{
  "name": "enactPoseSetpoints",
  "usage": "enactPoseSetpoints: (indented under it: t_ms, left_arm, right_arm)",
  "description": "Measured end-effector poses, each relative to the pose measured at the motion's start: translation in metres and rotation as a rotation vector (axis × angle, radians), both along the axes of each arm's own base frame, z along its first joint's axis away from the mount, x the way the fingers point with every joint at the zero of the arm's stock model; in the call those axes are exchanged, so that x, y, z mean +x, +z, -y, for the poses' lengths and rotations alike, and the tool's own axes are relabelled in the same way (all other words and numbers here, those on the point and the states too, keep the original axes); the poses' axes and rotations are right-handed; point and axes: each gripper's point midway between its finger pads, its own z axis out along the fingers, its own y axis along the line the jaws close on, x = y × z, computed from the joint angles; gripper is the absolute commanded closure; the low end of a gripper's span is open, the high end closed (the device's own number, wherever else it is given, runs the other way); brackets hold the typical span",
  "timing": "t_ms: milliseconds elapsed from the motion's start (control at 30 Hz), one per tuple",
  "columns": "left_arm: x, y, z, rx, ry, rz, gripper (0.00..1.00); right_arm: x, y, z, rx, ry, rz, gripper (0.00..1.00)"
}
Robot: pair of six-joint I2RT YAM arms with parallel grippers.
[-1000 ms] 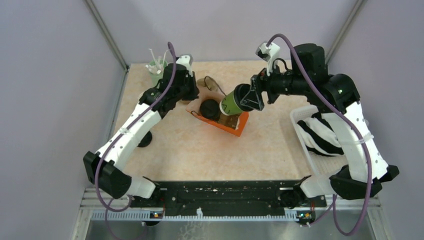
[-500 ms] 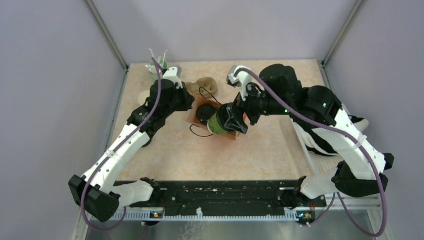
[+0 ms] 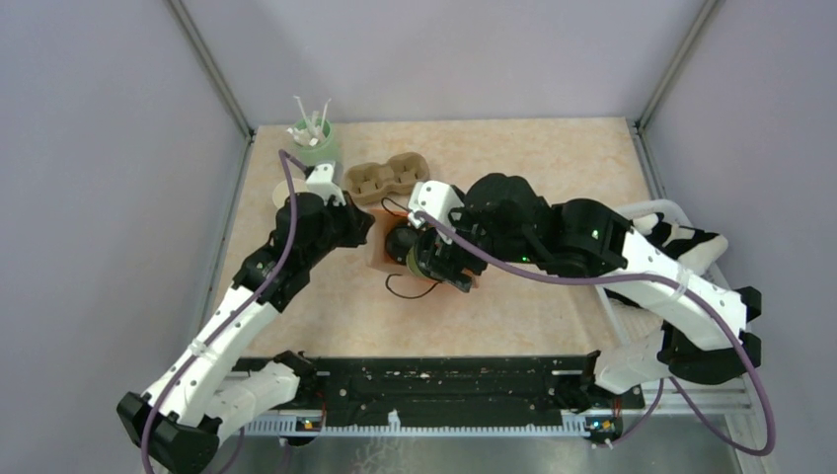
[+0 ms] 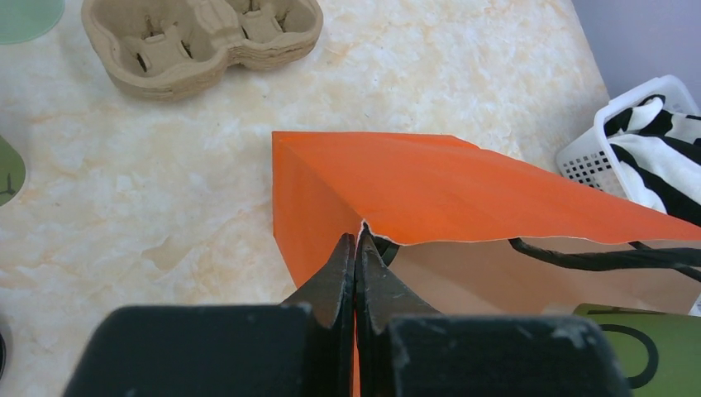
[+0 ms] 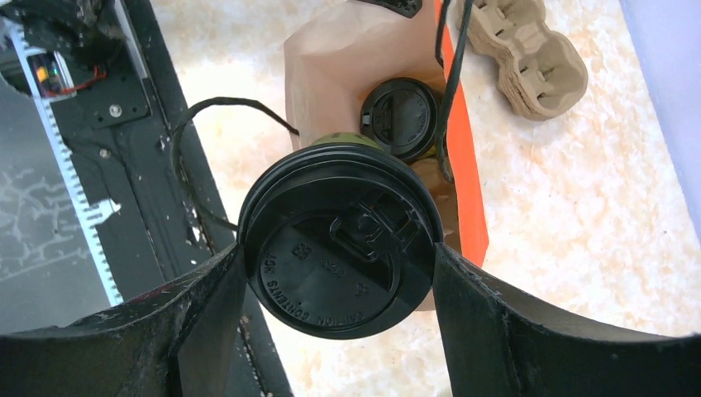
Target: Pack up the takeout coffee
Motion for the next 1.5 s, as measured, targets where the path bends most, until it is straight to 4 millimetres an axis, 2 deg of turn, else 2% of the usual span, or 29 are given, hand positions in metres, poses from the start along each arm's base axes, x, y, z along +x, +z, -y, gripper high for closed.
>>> enactPoseSetpoints:
  t_ms: [133,300,533,733,1000,1233,1500]
  left_arm:
    - [-0.008,-0.002,-0.002,-0.012,-0.013,0.011,1.0]
    - [-0.015,-0.005,-0.004,-0.016,-0.021,0.018,1.0]
    - [-0.023,-0.008,-0.002,-0.028,-0.052,0.017,1.0]
    - [-0.025,-0.01,0.001,-0.043,-0.066,0.006,1.0]
    - [-0.026,-0.011,0.002,-0.058,-0.06,-0.007,1.0]
    - [-0.028,-0.012,0.004,-0.078,-0.06,-0.031,1.0]
    - [-0.028,-0.013,0.006,-0.093,-0.057,-0.059,1.0]
  right_arm:
    - [-0.004,-0.004,-0.005,-0.023,0.048,0.032,0.61]
    - [0.004,0.001,-0.006,-0.026,0.054,0.097,0.6]
    - [0.011,-0.012,-0.002,-0.111,0.103,0.169,0.61]
    - [0.012,-0.015,-0.001,-0.157,0.16,0.224,0.62]
    - [0.013,-0.042,0.003,-0.279,0.229,0.275,0.61]
    - [0.019,-0.057,-0.003,-0.345,0.253,0.294,0.6]
    - [0.014,-0.081,0.007,-0.383,0.262,0.273,0.6]
